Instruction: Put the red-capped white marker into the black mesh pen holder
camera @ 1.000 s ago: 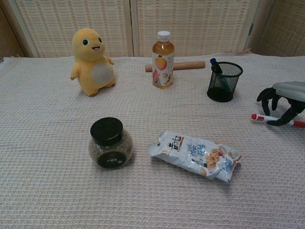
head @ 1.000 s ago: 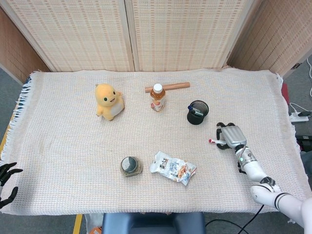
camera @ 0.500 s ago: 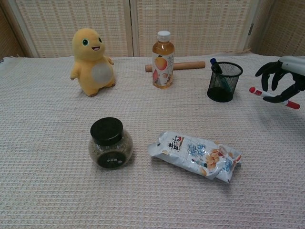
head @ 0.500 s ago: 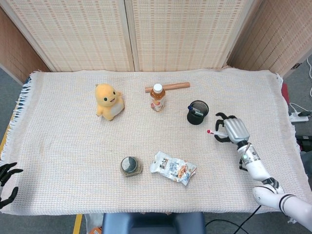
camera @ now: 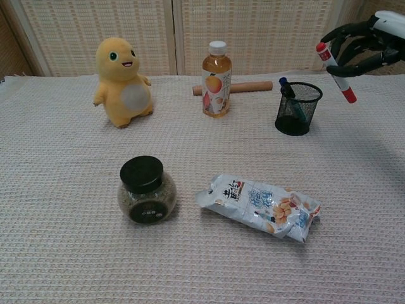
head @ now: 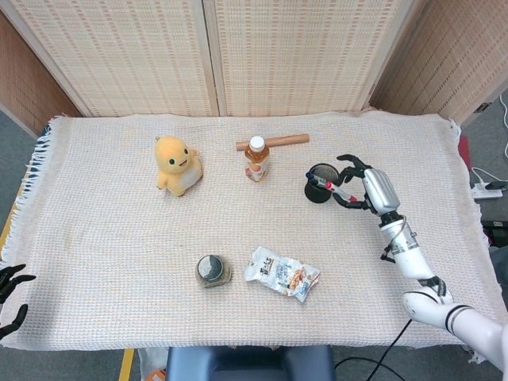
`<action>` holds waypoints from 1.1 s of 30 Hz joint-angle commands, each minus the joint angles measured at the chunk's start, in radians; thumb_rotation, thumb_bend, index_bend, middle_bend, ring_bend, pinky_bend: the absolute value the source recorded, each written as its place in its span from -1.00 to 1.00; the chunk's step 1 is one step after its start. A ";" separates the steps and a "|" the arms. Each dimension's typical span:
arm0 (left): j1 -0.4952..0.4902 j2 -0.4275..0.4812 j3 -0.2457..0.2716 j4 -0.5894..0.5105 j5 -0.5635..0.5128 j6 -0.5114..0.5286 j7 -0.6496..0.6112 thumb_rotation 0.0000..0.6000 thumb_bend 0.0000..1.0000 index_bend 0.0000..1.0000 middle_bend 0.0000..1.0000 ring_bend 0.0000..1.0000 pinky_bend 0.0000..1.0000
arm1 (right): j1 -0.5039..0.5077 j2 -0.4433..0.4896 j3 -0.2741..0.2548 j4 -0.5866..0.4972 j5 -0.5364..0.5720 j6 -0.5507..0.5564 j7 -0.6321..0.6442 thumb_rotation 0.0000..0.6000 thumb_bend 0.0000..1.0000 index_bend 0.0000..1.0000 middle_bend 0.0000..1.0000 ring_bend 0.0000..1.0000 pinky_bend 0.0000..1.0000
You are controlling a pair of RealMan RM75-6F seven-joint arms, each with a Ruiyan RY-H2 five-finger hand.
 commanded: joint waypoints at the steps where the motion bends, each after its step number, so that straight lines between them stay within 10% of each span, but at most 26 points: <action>1: 0.000 0.001 0.000 0.000 0.000 0.001 0.001 1.00 -0.11 -0.44 -0.81 -0.88 -0.72 | 0.071 -0.049 0.044 0.082 -0.006 0.004 0.010 1.00 -0.29 0.36 -0.60 -0.09 -0.33; 9: 0.001 0.001 -0.003 0.009 -0.009 -0.006 -0.016 1.00 -0.11 -0.44 -0.81 -0.88 -0.72 | 0.174 -0.093 0.078 0.184 0.029 -0.074 -0.019 1.00 -0.29 0.36 -0.59 -0.09 -0.33; 33: -0.004 -0.014 -0.006 0.029 -0.027 -0.036 -0.007 1.00 -0.11 -0.44 -0.81 -0.88 -0.72 | 0.257 -0.327 -0.035 0.620 -0.008 -0.174 0.198 1.00 -0.29 0.37 -0.59 -0.09 -0.33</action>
